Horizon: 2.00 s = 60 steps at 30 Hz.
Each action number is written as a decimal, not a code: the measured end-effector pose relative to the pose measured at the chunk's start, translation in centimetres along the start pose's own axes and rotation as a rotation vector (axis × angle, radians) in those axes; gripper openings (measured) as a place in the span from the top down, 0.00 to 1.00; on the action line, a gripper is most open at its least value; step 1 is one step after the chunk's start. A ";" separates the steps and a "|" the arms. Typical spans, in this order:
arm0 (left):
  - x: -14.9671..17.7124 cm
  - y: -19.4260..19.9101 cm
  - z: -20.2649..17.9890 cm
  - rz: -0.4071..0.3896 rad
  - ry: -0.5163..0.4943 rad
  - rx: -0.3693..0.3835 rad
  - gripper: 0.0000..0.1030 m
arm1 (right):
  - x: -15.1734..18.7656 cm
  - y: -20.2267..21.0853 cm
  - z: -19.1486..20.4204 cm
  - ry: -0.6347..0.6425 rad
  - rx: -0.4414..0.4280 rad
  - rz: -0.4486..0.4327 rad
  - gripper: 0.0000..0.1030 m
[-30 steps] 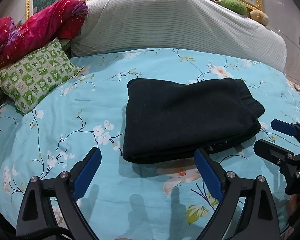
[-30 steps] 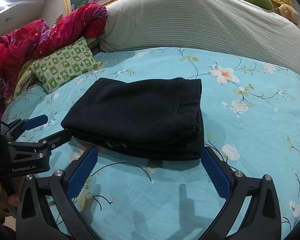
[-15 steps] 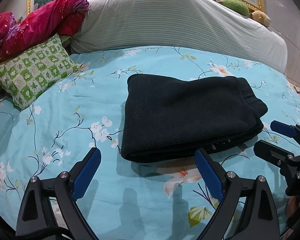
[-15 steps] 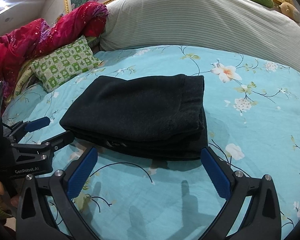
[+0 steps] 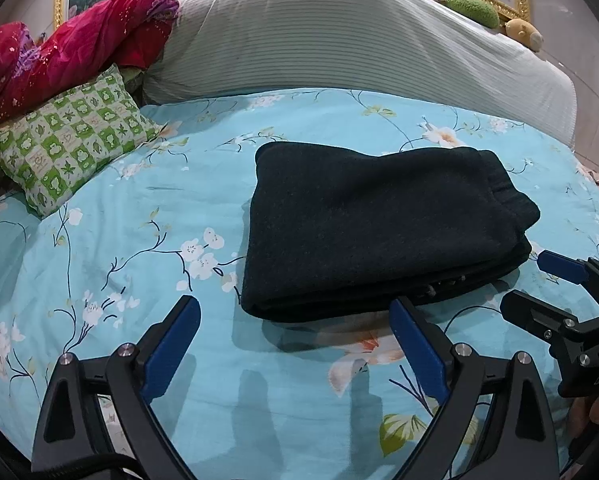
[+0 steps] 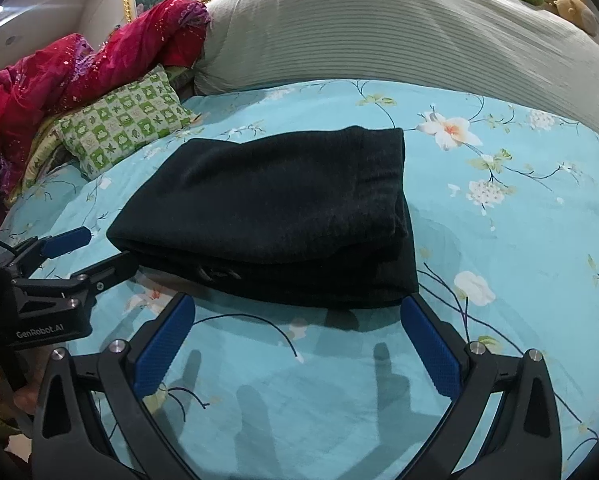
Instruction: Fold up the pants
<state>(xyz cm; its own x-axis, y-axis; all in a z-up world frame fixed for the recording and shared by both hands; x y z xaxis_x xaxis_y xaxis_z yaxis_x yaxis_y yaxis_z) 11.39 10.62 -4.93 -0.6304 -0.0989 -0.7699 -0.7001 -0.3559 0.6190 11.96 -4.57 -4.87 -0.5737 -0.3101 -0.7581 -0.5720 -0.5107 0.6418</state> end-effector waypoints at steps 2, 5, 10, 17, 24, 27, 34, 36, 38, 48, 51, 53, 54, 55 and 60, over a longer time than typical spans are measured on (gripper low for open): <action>0.0 0.0 0.0 0.000 -0.001 0.001 0.07 | 0.0 0.0 0.0 0.001 0.001 -0.001 0.00; 0.0 0.0 -0.1 -0.001 -0.006 -0.001 0.06 | 0.0 0.0 -0.1 0.001 0.001 -0.001 0.00; 0.0 0.1 -0.1 -0.004 -0.007 -0.004 0.06 | 0.1 0.0 0.0 0.002 0.000 -0.001 0.00; 0.0 0.3 -0.2 -0.006 -0.006 -0.004 0.06 | 0.0 0.1 0.1 0.011 -0.002 -0.002 0.00; -0.3 0.7 -0.2 -0.016 -0.006 0.001 0.06 | -0.2 0.4 0.3 0.020 -0.005 -0.011 0.00; -0.4 0.8 -0.2 -0.019 -0.005 -0.001 0.06 | -0.4 0.5 0.4 0.022 -0.005 -0.013 0.00; -0.7 1.2 0.0 -0.028 0.002 -0.004 0.06 | -1.0 0.9 0.8 0.035 -0.005 -0.030 0.00; -0.9 1.4 0.0 -0.032 0.005 -0.003 0.06 | -1.2 1.0 0.9 0.040 -0.006 -0.034 0.00; -1.0 1.3 0.1 -0.033 0.005 -0.002 0.06 | -1.4 1.2 1.1 0.041 -0.008 -0.039 0.00; -1.2 1.8 0.0 -0.039 0.005 0.001 0.06 | -1.7 1.6 1.4 0.050 -0.013 -0.052 0.00; -1.1 1.8 0.0 -0.039 0.006 0.000 0.06 | -1.9 1.7 1.5 0.052 -0.013 -0.055 0.00; -1.2 1.8 0.0 -0.039 0.007 0.002 0.06 | -2.0 1.8 1.4 0.055 -0.014 -0.058 0.00; -1.2 1.8 0.0 -0.039 0.007 0.002 0.06 | -2.0 1.8 1.4 0.055 -0.014 -0.059 0.00; -1.3 1.8 0.0 -0.040 0.006 0.002 0.06 | -2.0 1.9 1.4 0.055 -0.014 -0.061 0.00; -1.4 2.0 -0.1 -0.043 0.003 0.004 0.06 | -2.1 2.0 1.5 0.057 -0.014 -0.063 0.00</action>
<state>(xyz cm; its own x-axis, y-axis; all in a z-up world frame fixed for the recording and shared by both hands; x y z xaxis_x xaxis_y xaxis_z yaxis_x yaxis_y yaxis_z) 10.89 9.98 -2.61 -0.5991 -0.0863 -0.7960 -0.7277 -0.3561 0.5862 11.13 -3.75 -1.82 -0.5027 -0.3218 -0.8023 -0.5971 -0.5419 0.5914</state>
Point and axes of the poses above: each gripper's, at about its wrist camera, not at the fingertips, and y roughly against the way its jaws point, z to its left, x to its underside, the point moved 7 cm from there along -y, roughly the way its jaws point, and after that the axes turned 12 degrees about -x, right-handed, at the moved point
